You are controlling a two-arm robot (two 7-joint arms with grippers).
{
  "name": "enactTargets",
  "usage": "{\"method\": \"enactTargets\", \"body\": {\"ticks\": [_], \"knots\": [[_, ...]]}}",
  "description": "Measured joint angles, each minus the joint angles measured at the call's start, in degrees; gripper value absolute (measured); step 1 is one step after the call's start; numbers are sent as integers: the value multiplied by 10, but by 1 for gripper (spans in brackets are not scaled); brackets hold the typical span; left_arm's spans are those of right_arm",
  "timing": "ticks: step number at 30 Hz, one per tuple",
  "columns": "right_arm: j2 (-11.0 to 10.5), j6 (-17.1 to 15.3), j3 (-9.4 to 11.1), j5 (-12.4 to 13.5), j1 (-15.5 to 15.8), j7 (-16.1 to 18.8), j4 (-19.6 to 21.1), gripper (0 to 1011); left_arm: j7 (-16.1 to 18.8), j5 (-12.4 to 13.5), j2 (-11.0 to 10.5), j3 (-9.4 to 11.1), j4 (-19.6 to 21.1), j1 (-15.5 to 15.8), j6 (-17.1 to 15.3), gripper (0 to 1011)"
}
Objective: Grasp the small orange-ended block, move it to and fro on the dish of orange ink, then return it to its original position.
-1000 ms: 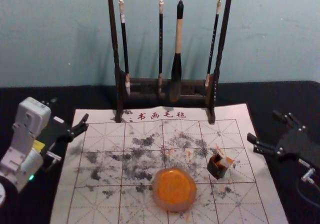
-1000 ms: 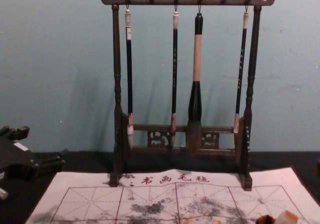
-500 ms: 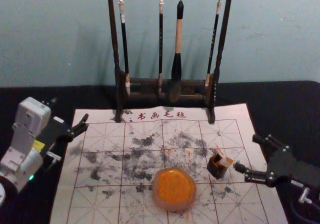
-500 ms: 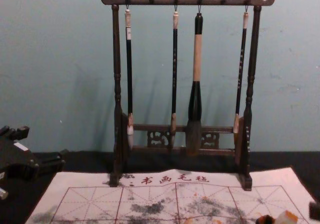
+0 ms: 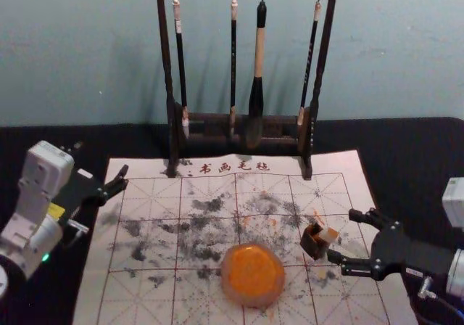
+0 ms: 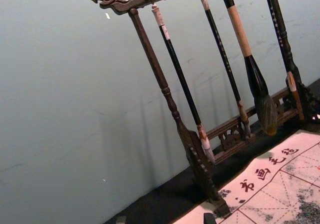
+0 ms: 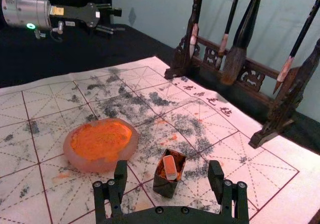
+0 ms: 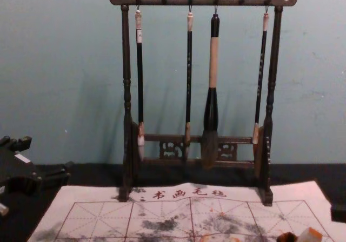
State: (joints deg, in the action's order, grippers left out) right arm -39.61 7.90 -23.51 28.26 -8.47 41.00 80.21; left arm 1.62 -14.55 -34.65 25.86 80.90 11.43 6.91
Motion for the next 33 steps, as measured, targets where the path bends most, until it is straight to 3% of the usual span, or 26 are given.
{"method": "enactTargets", "body": {"ticks": [15, 33], "knots": [[21, -13, -5, -8, -24, 5, -33, 1000, 0, 0, 0, 0, 0, 0, 0, 1001], [29, -27, -12, -5, -37, 11, -47, 1000, 0, 0, 0, 0, 0, 0, 0, 1001]]}}
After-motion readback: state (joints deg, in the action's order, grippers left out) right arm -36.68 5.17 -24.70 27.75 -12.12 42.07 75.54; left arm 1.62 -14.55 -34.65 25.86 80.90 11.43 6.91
